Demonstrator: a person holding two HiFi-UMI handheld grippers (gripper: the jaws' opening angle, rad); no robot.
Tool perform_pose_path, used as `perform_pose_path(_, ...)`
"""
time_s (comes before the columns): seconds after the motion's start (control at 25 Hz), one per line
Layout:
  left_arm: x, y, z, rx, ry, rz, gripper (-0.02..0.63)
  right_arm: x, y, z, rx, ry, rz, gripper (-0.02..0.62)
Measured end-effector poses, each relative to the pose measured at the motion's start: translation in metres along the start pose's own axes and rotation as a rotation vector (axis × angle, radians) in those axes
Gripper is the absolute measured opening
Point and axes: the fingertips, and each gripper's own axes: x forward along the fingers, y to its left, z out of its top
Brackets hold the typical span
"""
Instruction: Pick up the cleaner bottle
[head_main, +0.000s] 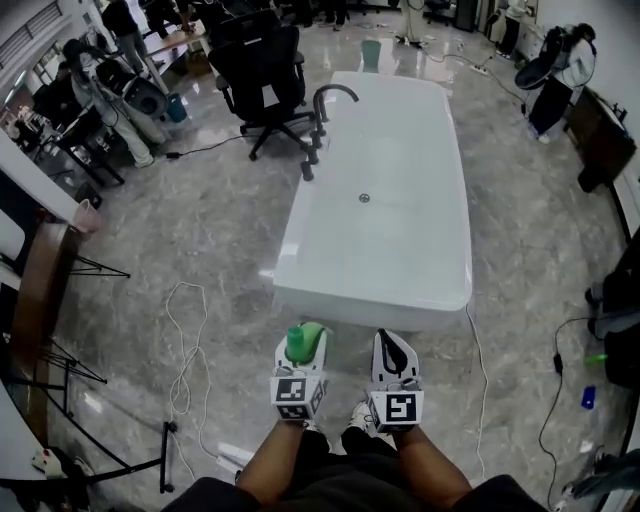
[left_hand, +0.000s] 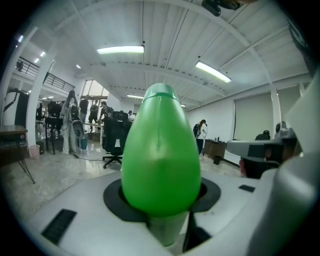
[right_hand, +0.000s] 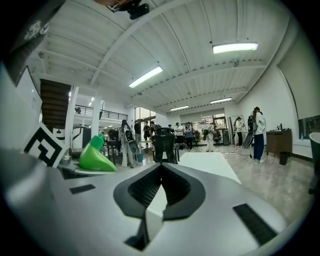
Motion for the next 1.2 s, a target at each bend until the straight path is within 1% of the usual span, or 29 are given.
perform_pose_path(0.16, 0.003, -0.013, 0.043, 0.001, -0.048, -0.048, 0.178, -0.003, -0.020, 0.040, -0.002, -0.078, -0.059, 0.017)
perform_pose_path(0.24, 0.001, -0.016, 0.062, 0.008, -0.057, -0.067, 0.179, -0.008, -0.023, 0.061, -0.006, -0.113, -0.082, 0.017)
perform_pose_path(0.36, -0.008, -0.019, 0.090, 0.047, -0.066, -0.098, 0.178, -0.015, -0.022, 0.084, -0.027, -0.135, -0.121, 0.017)
perform_pose_path(0.48, -0.006, -0.014, 0.107, 0.087, -0.062, -0.119, 0.179, -0.013, -0.026, 0.097, -0.057, -0.143, -0.170, 0.017)
perform_pose_path(0.8, -0.016, -0.015, 0.130, 0.098, -0.107, -0.201, 0.179, -0.013, -0.017, 0.113, -0.092, -0.155, -0.204, 0.017)
perform_pose_path(1.0, -0.026, -0.012, 0.128, 0.110, -0.094, -0.187, 0.178, -0.021, -0.009, 0.115, -0.112, -0.142, -0.208, 0.017)
perform_pose_path(1.2, -0.024, -0.016, 0.138, 0.158, -0.127, -0.166, 0.179, -0.019, -0.012, 0.124, -0.131, -0.154, -0.203, 0.017)
